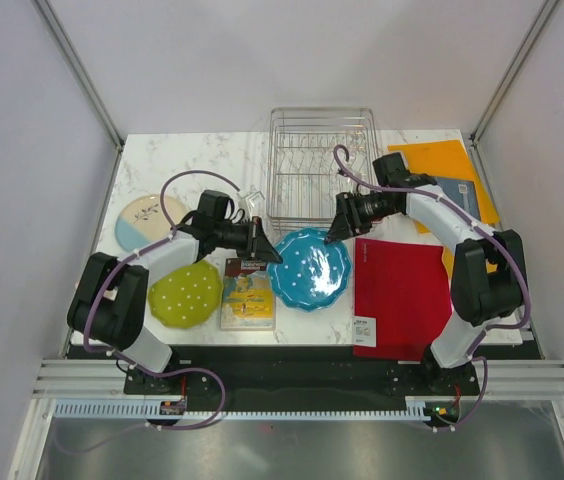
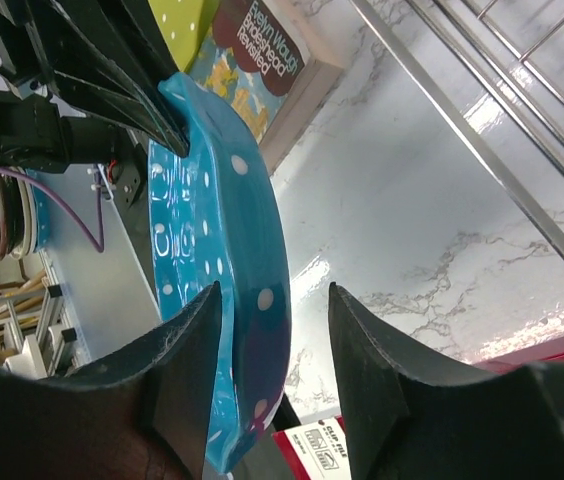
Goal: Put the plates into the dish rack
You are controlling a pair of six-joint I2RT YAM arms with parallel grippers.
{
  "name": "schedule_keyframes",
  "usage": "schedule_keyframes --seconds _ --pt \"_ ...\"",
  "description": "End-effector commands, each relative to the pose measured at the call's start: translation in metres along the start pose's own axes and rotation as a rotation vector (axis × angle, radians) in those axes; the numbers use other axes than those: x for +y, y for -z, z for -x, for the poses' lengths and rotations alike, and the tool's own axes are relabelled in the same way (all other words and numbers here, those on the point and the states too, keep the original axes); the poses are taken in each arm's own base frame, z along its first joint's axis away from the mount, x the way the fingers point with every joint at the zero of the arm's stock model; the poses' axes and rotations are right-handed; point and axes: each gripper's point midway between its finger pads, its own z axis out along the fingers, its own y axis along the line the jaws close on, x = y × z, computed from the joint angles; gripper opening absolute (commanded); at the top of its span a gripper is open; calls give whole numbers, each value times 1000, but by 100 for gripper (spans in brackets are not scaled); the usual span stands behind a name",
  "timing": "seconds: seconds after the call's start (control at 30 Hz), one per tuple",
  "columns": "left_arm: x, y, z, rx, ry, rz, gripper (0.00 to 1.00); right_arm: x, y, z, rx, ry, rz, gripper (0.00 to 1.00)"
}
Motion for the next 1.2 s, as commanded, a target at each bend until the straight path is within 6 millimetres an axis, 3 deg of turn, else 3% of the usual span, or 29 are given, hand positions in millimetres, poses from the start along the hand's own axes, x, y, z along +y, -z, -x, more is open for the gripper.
schedule_keyframes --seconds 0.0,0.13,0.23,0.3,0.37,0.43,0.5,0.53,0.63,0.67,0.8,0.87,1.03,1.1,1.17 --pt "-35 5 22 -33 -97 -149 2 7 -1 1 17 34 41 54" --pt "-32 4 24 -40 -102 -139 2 10 -1 -5 35 65 44 52" --pt "-30 2 26 -40 -104 -135 2 13 -1 -9 46 72 46 39" --pt "-29 2 28 -45 -108 -129 2 14 -1 -11 50 77 50 17" --pt "-26 0 31 -51 -112 -119 3 16 -1 -12 54 87 58 4" --pt "-23 -1 36 -64 -125 -100 4 18 1 -12 56 96 62 0" --pt "-19 4 47 -96 -130 -63 22 21 8 -4 46 146 35 0" --pt "-24 11 58 -125 -159 -51 37 21 13 1 38 170 15 0" --pt "-27 37 79 -177 -225 10 53 22 41 33 -16 219 -43 0" --pt "-33 50 87 -207 -269 31 55 29 53 54 -58 254 -54 0" --pt "-44 85 96 -262 -407 120 62 19 82 100 -142 266 -132 0" --pt "-41 93 97 -286 -448 174 65 14 96 124 -197 285 -215 0" --pt "-9 105 119 -357 -446 381 65 -24 139 206 -476 255 -529 0" --pt "-1 106 124 -368 -443 415 65 -33 169 243 -640 228 -679 0" --pt "0 105 127 -386 -448 408 64 -41 200 264 -787 183 -826 0"
